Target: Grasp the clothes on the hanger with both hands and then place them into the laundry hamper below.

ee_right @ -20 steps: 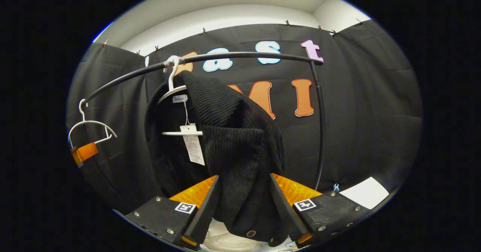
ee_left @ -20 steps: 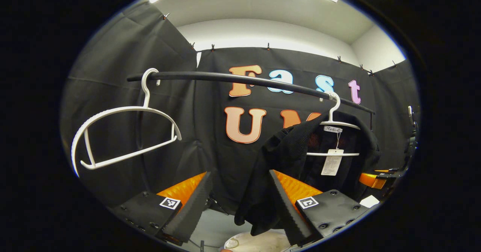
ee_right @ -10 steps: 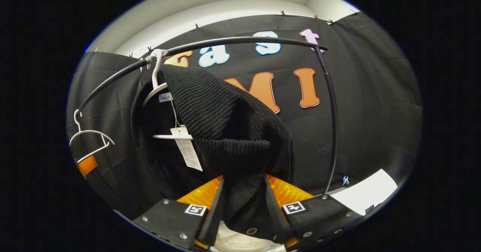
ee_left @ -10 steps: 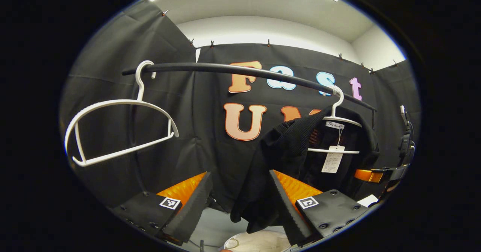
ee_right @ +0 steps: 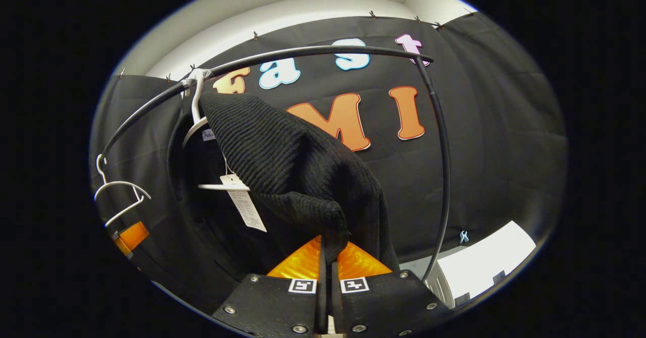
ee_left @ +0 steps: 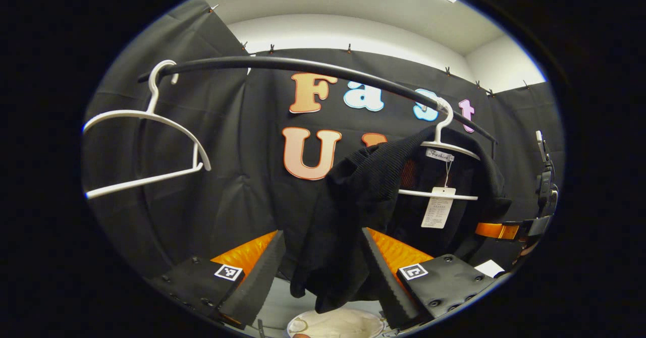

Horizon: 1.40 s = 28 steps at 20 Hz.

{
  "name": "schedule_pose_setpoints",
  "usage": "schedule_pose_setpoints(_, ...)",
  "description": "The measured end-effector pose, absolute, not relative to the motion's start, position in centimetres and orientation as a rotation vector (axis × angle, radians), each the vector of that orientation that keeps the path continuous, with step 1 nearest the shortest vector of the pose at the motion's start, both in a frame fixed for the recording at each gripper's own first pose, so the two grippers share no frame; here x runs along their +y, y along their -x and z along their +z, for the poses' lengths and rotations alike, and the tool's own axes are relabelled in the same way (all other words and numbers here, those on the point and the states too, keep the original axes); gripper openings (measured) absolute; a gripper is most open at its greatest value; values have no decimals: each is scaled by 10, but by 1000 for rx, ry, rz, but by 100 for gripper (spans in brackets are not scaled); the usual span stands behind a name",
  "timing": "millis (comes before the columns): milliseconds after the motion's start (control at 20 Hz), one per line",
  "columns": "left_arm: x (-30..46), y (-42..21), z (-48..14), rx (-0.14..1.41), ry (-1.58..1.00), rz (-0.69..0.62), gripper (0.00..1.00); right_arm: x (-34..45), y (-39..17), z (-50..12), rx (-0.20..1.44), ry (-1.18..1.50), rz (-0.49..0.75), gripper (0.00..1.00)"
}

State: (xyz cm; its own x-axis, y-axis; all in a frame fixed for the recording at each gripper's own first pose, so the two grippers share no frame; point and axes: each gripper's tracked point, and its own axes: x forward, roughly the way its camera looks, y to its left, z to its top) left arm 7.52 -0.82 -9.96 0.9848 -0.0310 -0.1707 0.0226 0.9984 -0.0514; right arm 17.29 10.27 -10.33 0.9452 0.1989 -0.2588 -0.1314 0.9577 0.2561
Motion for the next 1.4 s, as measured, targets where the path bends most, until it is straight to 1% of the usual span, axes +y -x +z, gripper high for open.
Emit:
schedule_pose_setpoints(150,-28,-87,-112,192,66,-70,94,101,-171,-101,282,-226,172,2)
schedule_pose_setpoints(200,-34,-91,-116,199,67,-82,97,100,-169,-100,283,-226,172,2)
schedule_pose_setpoints(400,-63,-109,-130,203,85,-151,97,96,-166,-97,279,-220,169,2)
schedule_pose_setpoints(550,-74,-127,-142,212,78,-158,97,94,-163,-95,275,-218,166,1)
schedule_pose_setpoints(600,-75,-131,-148,218,66,-153,93,93,-162,-93,272,-217,165,1)
schedule_pose_setpoints(700,-77,-144,-156,230,58,-163,93,92,-158,-90,267,-215,163,1)
schedule_pose_setpoints(750,-79,-151,-159,233,61,-169,97,91,-156,-89,267,-213,163,1)
schedule_pose_setpoints(950,-82,-170,-168,247,40,-170,100,86,-150,-86,262,-206,158,1)
schedule_pose_setpoints(1000,-83,-172,-167,246,41,-174,93,85,-149,-85,259,-207,159,1)
schedule_pose_setpoints(1050,-84,-174,-167,247,44,-181,97,85,-148,-83,259,-205,160,1)
schedule_pose_setpoints(1100,-84,-176,-168,249,46,-183,93,84,-147,-84,258,-201,159,1)
schedule_pose_setpoints(1150,-83,-177,-167,250,47,-182,93,83,-146,-82,256,-197,157,1)
schedule_pose_setpoints(1300,-78,-178,-161,246,49,-179,77,78,-139,-74,250,-178,141,1)
schedule_pose_setpoints(1400,-75,-176,-156,240,63,-184,55,75,-136,-67,240,-172,141,1)
